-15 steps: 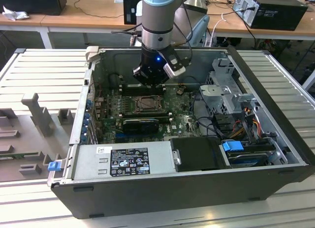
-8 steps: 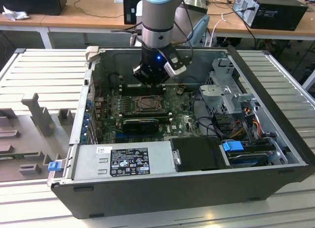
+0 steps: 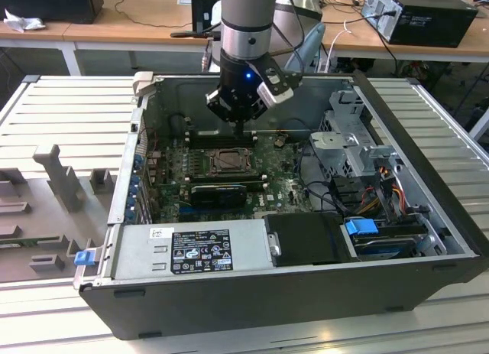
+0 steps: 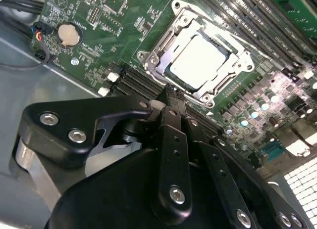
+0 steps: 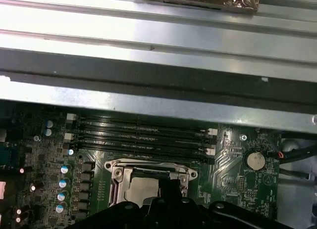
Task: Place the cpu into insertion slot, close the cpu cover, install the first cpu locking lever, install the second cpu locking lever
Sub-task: 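Install the second cpu locking lever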
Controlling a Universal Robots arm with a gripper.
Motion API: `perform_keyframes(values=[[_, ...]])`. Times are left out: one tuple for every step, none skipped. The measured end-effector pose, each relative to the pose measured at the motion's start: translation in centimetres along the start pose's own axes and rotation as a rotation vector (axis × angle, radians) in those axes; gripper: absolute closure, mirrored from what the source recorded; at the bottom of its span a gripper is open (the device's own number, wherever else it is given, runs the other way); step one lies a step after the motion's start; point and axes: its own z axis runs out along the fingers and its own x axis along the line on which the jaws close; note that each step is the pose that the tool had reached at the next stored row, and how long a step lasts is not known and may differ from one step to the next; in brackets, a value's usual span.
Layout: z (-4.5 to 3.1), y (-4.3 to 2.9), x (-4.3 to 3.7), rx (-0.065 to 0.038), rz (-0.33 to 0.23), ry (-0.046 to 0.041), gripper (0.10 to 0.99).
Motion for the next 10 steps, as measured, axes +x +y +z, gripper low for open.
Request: perform_keyframes(values=[[-0.02,-0.31,0.03,0.000,0.000,0.0000,0.980],[-0.03,-0.48,0.05,0.000,0.000,0.0000,0.980],[-0.04,-0.68,0.07,0.000,0.000,0.0000,0.980],[-0.05,-0.91,0.09,0.000,0.000,0.0000,0.980],[-0.07,-1.07,0.11,0.000,0.000,0.0000,0.980],[-0.08,-1.21,0.12,0.000,0.000,0.0000,0.980],[-0.08,-1.28,0.13,0.000,0.000,0.0000,0.980],[-0.16,-1.32,0.14,0.000,0.000,0.0002,0.980],[-0.32,-1.31,0.13,0.000,0.000,0.0000,0.980],[-0.49,-1.31,0.13,0.000,0.000,0.0000,0.980]])
